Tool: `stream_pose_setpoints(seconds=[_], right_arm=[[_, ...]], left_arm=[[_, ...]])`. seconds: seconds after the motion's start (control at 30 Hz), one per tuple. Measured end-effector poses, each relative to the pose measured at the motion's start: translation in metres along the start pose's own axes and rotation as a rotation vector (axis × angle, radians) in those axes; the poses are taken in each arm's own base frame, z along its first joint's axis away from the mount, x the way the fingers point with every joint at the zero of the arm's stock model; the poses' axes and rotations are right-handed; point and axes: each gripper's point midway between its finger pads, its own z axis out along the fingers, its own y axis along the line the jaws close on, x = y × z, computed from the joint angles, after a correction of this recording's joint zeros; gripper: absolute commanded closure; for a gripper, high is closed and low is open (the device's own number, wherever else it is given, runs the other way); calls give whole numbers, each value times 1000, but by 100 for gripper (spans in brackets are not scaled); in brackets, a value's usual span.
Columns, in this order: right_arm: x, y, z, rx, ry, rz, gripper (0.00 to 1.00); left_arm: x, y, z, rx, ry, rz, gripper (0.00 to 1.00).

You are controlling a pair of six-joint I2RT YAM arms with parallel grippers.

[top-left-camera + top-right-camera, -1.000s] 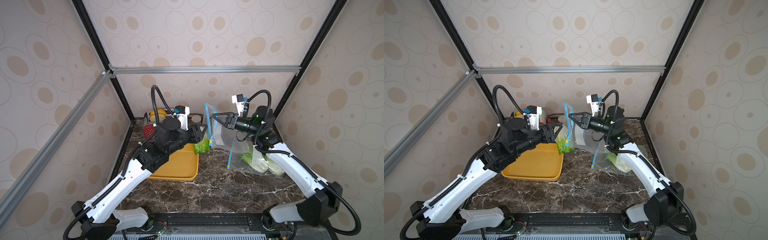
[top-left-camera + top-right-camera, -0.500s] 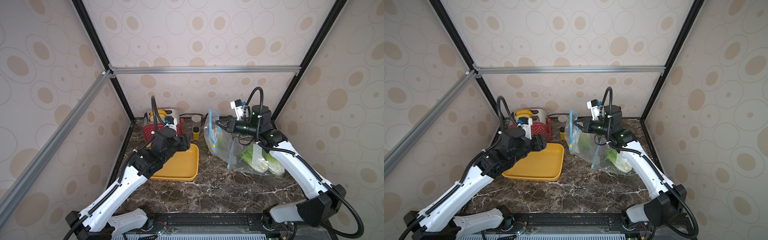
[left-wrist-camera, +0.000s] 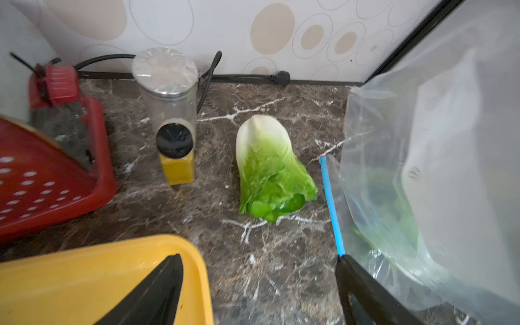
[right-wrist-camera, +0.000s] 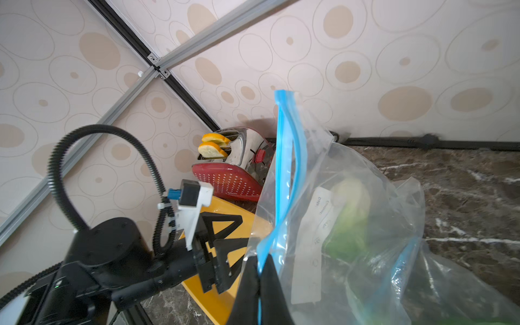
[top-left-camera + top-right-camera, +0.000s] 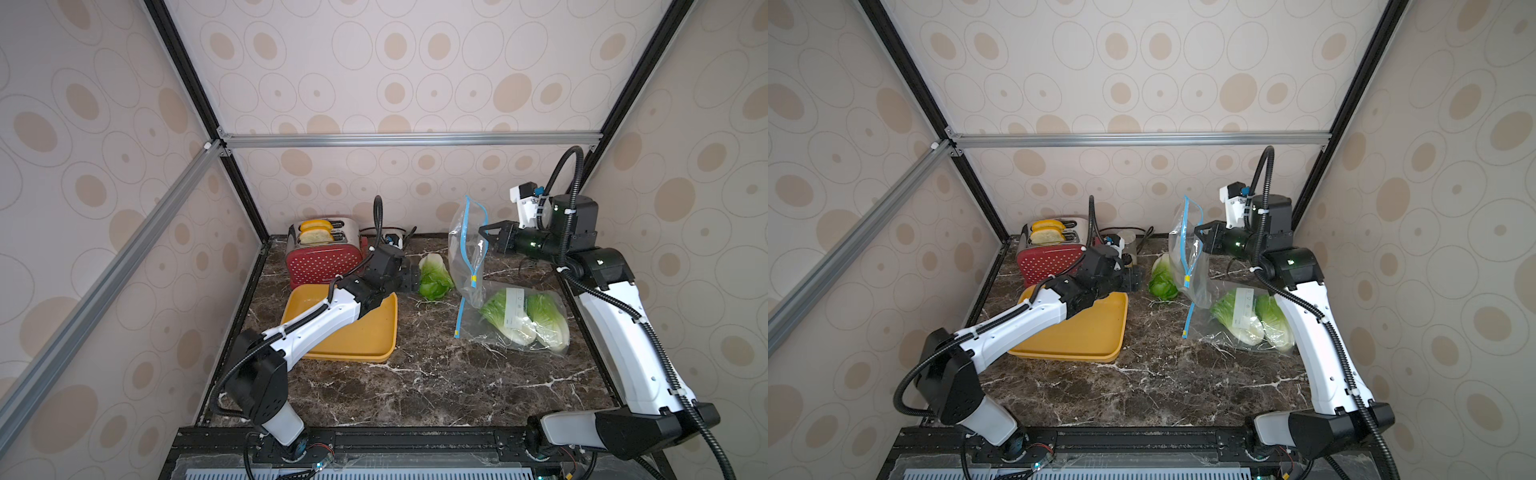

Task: Put the chinese cabbages into a zipper bag and zip it
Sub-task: Pick up the Chinese cabbage at the center of the board.

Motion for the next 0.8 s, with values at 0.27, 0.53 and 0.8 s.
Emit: stream_pose_setpoints(seconds=[0.27,0.53,0.8], right_arm=[[0,-37,4,125,39,-35,100],[17,-58,25,164,136,-56,100],[17,-55,27,140,137,-58,100]], left_arm=[[-4,-15,93,-40,36,-60,3],[47,-13,167,-54,174,-68,10],[62,-11,178,-56,215,-79,43]])
